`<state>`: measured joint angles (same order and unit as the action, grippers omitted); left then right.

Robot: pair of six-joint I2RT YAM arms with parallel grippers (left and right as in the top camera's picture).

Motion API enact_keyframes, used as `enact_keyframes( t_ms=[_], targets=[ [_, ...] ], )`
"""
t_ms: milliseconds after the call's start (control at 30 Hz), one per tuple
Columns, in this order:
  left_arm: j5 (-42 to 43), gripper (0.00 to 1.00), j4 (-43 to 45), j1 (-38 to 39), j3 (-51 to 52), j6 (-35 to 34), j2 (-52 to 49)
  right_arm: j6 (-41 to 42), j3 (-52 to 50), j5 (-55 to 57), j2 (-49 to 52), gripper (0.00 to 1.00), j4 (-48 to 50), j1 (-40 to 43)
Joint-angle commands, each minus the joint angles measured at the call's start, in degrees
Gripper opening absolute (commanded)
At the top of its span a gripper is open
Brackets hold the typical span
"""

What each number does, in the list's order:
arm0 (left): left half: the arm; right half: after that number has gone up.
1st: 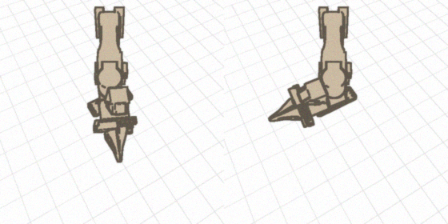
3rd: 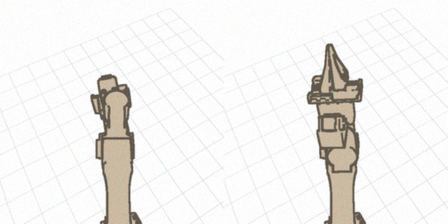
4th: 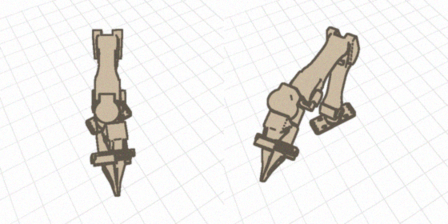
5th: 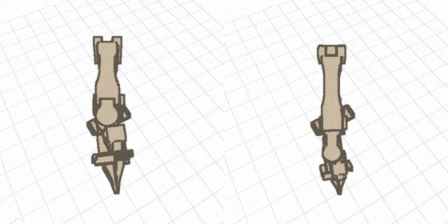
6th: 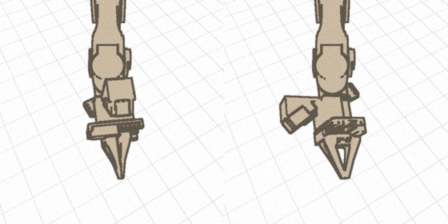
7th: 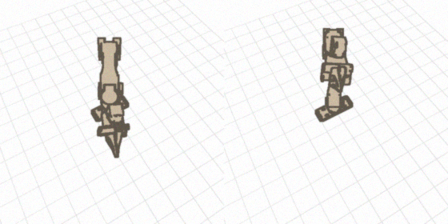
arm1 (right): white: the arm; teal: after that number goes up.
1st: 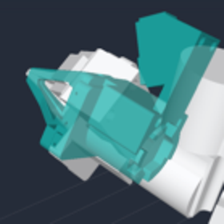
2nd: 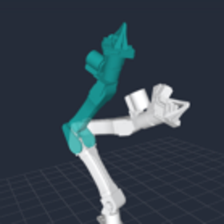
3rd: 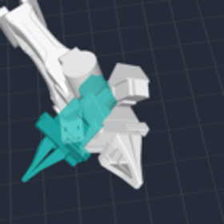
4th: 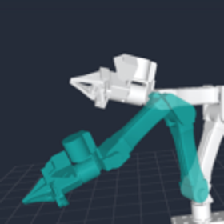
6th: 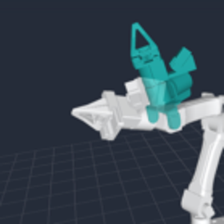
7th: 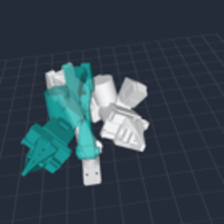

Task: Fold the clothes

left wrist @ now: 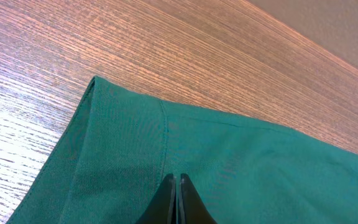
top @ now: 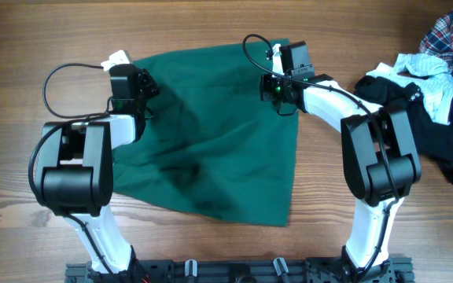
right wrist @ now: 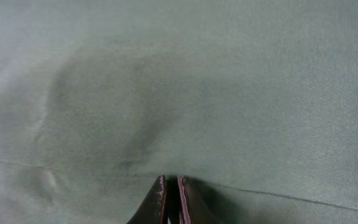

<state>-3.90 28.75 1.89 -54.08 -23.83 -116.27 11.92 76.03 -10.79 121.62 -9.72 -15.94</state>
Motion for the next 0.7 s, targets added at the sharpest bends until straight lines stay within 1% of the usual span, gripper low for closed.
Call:
enact_keyframes(
  t_ms=[0,267,400,500,667],
  targets=[
    [-1.18,0.04,0.42,0.20,-0.39,0.90,-0.76,0.50,0.72,0.98,0.90,0.07,1.14,0.20],
    [-1.05,0.04,0.20,0.20,-0.39,0.92,-2.78,0.57,0.72,1.44,0.90,0.07,1.55,0.22],
    [1.95,0.04,-0.26,0.20,-0.61,0.96,-5.07,0.59,0.72,1.42,0.90,0.07,1.55,0.22],
    [2.34,0.04,-1.11,0.20,-0.94,0.98,-5.68,0.59,0.72,1.42,0.90,0.07,1.53,0.22],
    [1.62,0.04,-1.36,-0.37,-1.25,2.95,-5.70,1.07,0.72,2.36,0.92,0.07,1.38,0.22]
  ],
)
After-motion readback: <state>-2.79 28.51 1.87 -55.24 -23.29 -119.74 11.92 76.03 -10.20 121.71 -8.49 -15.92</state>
